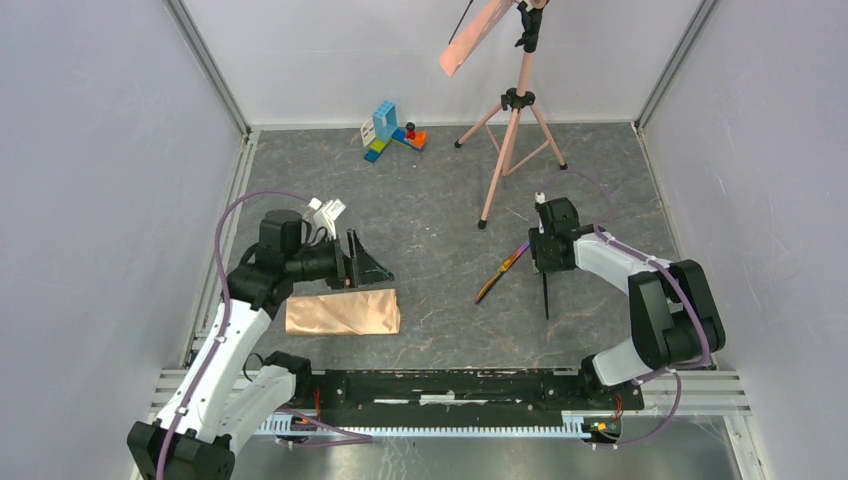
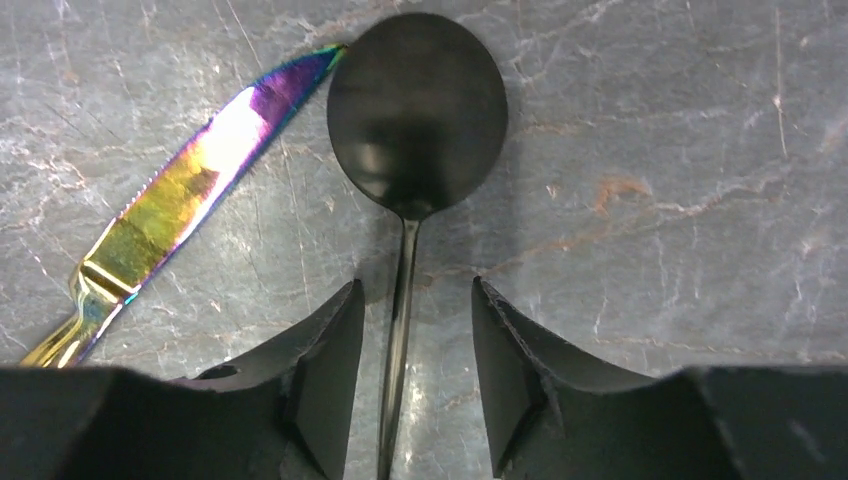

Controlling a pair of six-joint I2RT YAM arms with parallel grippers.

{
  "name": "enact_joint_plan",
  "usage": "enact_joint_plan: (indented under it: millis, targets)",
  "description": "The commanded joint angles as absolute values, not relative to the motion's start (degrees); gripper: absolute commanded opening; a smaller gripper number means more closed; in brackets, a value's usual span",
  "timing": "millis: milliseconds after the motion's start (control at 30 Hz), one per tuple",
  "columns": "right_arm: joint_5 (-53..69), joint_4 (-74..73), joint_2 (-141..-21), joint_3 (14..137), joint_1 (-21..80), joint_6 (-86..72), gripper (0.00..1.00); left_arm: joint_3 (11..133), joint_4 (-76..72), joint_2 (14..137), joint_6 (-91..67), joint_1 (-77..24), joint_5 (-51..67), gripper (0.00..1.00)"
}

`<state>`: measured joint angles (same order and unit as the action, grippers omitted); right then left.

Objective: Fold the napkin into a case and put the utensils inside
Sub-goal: Pick up the spoon from the center of the board, then pass from the right arm to the left

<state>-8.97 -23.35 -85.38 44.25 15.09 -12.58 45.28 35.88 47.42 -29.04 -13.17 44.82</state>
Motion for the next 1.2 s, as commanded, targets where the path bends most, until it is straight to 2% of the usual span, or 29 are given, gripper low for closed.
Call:
enact_joint_plan:
  millis: [0,67,100,133,300,433,500,567,633,800,1000,1100,1167]
  targets:
    - [-7.62,-17.36,-87.20,43.58,15.07,-9.69,0.44,44.20,30.31,47.64,-30.39,-16.22,47.46,0.83]
    - [-7.60,-15.98,-87.64,42.88,15.07,-9.31,0.29,43.47,27.29,48.48,-32.33,-17.95,47.76,0.84]
    - [-7.27,-15.27,-87.43,42.41,15.12,-9.07,0.17,42.97,25.55,48.87,-33.77,-18.92,47.90,0.84]
    - [-6.60,-14.69,-86.95,42.00,15.08,-8.72,0.01,42.62,23.49,49.16,-34.85,-19.91,47.83,0.84]
    - [-0.54,-13.12,-72.96,40.66,15.12,-7.91,0.00,40.67,12.81,50.60,-41.33,-24.40,45.97,0.85]
    - [20.10,-2.68,-60.53,36.45,15.20,-12.28,0.00,37.95,-0.28,53.26,-48.03,-28.72,42.56,0.85]
    - [32.94,14.72,-57.46,31.02,15.64,-23.86,0.00,36.98,-7.69,55.72,-51.44,-31.76,40.16,0.85]
    - [37.84,37.72,-56.21,24.12,18.10,-39.53,0.00,36.73,-14.69,58.20,-53.67,-35.17,37.83,0.85]
    - [37.08,48.11,-57.01,23.04,22.22,-46.73,0.00,37.63,-19.50,60.76,-54.10,-38.56,35.63,0.84]
    - [32.47,59.06,-60.20,25.55,32.43,-52.39,0.00,39.22,-22.14,64.06,-53.02,-43.68,30.16,0.79]
    - [31.95,74.92,-64.88,23.09,34.21,-62.58,0.00,38.81,-16.86,62.02,-49.88,-45.91,23.61,0.71]
    - [30.57,79.90,-66.31,21.99,35.88,-64.47,0.00,39.11,-16.65,62.43,-49.83,-46.34,24.09,0.59]
    - [29.53,79.42,-66.42,21.93,37.20,-63.25,0.00,39.45,-16.65,62.84,-49.68,-46.45,24.32,0.47]
